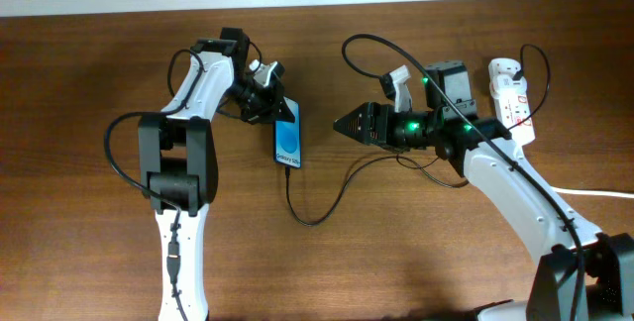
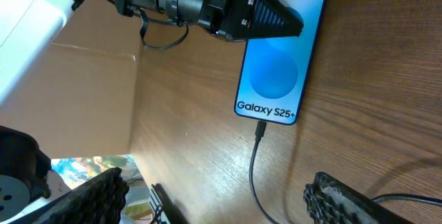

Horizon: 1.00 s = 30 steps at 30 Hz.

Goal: Plug charger to phone and switch on socket

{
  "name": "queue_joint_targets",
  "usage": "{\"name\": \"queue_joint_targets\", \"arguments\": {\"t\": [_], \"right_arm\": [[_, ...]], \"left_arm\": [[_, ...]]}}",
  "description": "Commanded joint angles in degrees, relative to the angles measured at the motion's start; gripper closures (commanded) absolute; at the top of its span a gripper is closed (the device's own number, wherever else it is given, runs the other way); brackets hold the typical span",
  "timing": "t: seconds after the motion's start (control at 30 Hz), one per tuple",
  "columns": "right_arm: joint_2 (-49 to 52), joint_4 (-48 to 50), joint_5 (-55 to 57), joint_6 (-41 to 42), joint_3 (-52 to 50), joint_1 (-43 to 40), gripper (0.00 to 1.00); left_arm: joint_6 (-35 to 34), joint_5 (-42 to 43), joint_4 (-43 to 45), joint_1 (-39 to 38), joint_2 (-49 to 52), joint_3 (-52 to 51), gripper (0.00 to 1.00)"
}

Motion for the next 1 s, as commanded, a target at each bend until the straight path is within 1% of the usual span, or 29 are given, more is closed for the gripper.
{"name": "queue_joint_targets", "arguments": {"t": [0.0,0.03,0.07,0.1,0.13,0.23,0.33,0.43,0.5,0.6,0.7,0.8,0.9,0.97], "right_arm": [[-1.3,0.0,0.3,-0.9,0.9,-0.1,0.13],[-1.3,0.0,0.3,-0.9,0.9,-0.1,0.13],[-1.3,0.0,0.3,-0.9,0.9,-0.1,0.13],[-1.3,0.0,0.3,-0.9,0.9,-0.1,0.13],[-1.3,0.0,0.3,-0.9,0.9,-0.1,0.13],[-1.3,0.0,0.3,-0.9,0.9,-0.1,0.13],[-1.3,0.0,0.3,-1.1,0.9,-0.1,0.12],[-1.3,-0.2,0.3,-1.7,0.9,-0.1,0.12],[-1.3,-0.2,0.3,-1.7,0.9,-0.1,0.12],[-1.3,-0.2,0.3,-1.9,0.9,-0.1,0.12],[-1.3,-0.3,0.3,-2.1,0.9,-0.1,0.12],[-1.3,-0.6,0.3,-2.3,0.9,-0.1,0.12],[-1.3,-0.7,0.3,-2.9,0.9,-0.1,0.12],[-1.3,-1.2,0.6,-3.9,0.9,-0.2,0.12]], "left_arm": [[-0.3,-2.3,0.1,0.1,0.0,0.2,0.84],[-0.3,-2.3,0.1,0.1,0.0,0.2,0.78],[-0.3,-2.3,0.1,0.1,0.0,0.2,0.75],[-0.3,-2.3,0.1,0.1,0.0,0.2,0.69],[-0.3,-2.3,0.1,0.1,0.0,0.2,0.68],[-0.3,-2.3,0.1,0.1,0.0,0.2,0.64],[-2.9,-5.5,-0.1,0.0,0.0,0.2,0.65],[-3.0,-6.3,-0.1,0.0,0.0,0.2,0.63],[-7.6,-11.0,-0.5,0.0,0.0,0.2,0.58],[-8.2,-12.8,-0.8,-0.1,0.0,0.2,0.55],[-11.6,-19.9,-2.0,-1.0,0.0,0.2,0.50],[-12.2,-22.9,-1.9,-2.0,0.0,0.2,0.49],[-14.1,-25.6,-2.6,-2.0,0.0,0.3,0.48],[-14.8,-26.2,-3.6,-2.0,0.0,1.3,0.49]]}}
